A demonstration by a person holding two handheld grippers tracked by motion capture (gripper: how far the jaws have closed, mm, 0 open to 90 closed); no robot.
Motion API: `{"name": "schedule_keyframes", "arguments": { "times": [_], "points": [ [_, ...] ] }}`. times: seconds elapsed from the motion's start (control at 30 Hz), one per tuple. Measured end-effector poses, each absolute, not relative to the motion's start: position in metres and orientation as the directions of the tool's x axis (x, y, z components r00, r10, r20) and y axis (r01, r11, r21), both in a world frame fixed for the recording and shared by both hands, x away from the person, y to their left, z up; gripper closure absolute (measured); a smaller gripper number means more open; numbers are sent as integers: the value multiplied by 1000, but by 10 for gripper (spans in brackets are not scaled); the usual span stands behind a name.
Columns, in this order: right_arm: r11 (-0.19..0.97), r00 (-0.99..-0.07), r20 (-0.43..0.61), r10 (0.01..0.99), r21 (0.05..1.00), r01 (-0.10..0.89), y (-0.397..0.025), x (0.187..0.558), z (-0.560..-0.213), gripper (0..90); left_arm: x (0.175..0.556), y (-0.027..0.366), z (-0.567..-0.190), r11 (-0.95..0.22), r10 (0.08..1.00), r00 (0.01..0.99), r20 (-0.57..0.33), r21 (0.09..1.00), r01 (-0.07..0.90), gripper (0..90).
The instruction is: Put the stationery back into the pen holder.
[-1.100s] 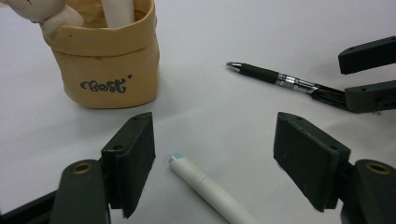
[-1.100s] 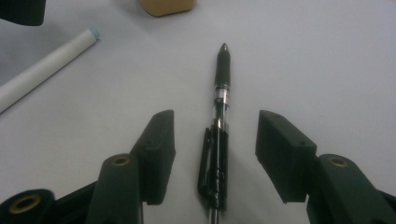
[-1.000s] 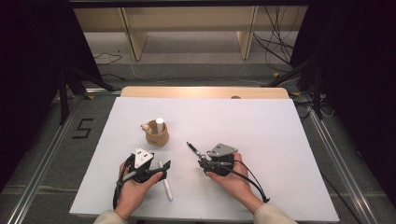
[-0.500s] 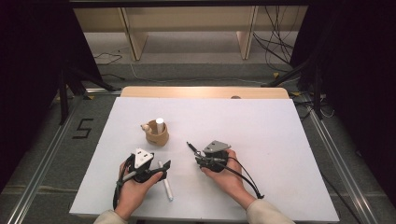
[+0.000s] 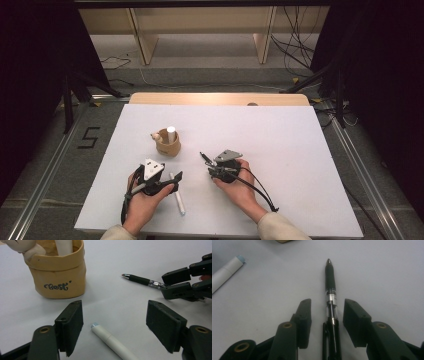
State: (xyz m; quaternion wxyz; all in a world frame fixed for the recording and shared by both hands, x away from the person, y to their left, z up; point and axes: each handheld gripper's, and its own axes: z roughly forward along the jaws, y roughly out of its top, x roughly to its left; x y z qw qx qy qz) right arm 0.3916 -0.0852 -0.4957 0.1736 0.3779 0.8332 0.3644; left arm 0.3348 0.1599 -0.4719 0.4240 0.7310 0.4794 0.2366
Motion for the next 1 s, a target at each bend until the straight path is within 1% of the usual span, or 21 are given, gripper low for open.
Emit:
{"name": "schedule_keyframes", "arguments": {
  "times": [0.53, 0.7, 1.0],
  "points": [
    [427, -616, -9, 788, 728, 536, -81, 390, -496, 619, 335, 159, -472, -178, 902, 428, -63, 848, 499, 300],
    [411, -603, 7, 798, 725, 552, -81, 391, -495, 637, 335, 159, -472, -178, 901, 429, -63, 848, 499, 301],
    [420, -607, -2, 795, 723, 548, -82, 392, -495, 672, 336, 159, -472, -181, 900, 431, -60, 850, 496, 302]
  ]
}}
